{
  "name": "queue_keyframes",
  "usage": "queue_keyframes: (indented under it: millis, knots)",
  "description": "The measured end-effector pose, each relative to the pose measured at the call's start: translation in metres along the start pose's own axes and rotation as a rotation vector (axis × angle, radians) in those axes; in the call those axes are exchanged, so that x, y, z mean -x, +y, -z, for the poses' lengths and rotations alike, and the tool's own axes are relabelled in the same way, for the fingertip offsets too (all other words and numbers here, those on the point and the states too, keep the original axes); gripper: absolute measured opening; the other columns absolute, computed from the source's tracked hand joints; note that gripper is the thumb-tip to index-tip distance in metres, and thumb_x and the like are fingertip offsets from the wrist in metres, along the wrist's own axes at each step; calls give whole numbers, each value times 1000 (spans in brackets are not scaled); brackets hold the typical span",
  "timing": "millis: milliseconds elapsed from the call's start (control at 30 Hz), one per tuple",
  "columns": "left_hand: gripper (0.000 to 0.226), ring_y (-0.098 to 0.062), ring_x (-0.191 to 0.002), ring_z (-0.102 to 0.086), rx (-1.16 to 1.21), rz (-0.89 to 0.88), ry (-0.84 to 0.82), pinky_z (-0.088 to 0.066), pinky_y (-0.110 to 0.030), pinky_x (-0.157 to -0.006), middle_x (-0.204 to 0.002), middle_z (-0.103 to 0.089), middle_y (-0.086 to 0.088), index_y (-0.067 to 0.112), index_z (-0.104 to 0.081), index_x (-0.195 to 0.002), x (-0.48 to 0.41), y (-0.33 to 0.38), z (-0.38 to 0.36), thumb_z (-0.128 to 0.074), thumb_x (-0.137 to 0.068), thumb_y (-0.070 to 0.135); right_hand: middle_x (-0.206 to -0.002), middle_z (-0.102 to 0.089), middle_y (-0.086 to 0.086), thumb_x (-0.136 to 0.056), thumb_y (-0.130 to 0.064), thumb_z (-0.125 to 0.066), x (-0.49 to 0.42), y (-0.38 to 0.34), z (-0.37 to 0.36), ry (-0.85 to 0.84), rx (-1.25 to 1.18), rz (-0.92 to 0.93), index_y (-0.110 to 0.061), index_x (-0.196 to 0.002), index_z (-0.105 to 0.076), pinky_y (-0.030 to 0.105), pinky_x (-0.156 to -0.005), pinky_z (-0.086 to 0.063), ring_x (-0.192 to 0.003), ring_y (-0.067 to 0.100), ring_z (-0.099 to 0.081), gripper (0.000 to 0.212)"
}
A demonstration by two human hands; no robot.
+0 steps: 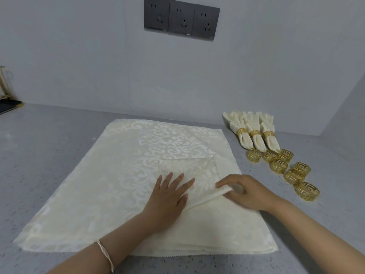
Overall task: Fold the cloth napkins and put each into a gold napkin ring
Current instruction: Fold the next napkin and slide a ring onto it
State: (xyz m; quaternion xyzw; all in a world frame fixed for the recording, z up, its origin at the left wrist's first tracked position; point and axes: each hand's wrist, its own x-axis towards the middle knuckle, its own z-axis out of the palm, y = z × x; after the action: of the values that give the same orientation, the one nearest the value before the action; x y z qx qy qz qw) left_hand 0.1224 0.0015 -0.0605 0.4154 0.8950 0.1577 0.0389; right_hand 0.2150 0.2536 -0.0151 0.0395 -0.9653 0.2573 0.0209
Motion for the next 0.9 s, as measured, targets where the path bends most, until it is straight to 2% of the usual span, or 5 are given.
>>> queue_keyframes:
  millis: [233,400,667,767,900]
  knots:
    - [101,-12,-145,18,32,1,-52,16,-39,-117,-159,8,14,50,0,-147,0,-1,2,20,-56,89,-79,-66,-10,-93,-35,-56,-23,-5,-8,110,-250,-125,-24,-79,-67,20,-78,-39,-77,5,-57,21]
    - [55,-14,-146,15,38,28,-78,16,-37,-117,-160,5,13,48,-2,-148,-2,1,6,-7,-95,59,-74,-60,12,-93,-34,-57,-36,-5,-20,194,-160,-159,-23,-79,-65,21,-59,-31,-58,6,-39,19]
    - [54,-13,-147,5,177,70,-73,11,-36,-118,-160,-8,11,42,-5,-150,-7,-1,14,-29,-102,33,-63,-48,-9,-90,-28,-63,-47,-8,-27,189,-67,-176,-19,-76,-58,23,-59,-33,-59,6,-41,18]
    - [70,-16,-147,-4,105,93,-22,3,-38,-119,-159,-11,2,31,-3,-152,-26,-9,25,-43,-96,42,-62,-47,-10,-89,-28,-64,-50,-8,-26,172,-56,-187,-22,-73,-55,24,-59,-33,-60,8,-42,20]
    - [67,-22,-146,-14,118,154,50,-7,-40,-119,-158,-21,-1,24,-13,-153,-56,-24,36,-36,-96,53,-65,-50,-7,-90,-29,-63,-51,-12,-24,161,-2,-210,-21,-72,-53,23,-58,-33,-60,8,-43,22]
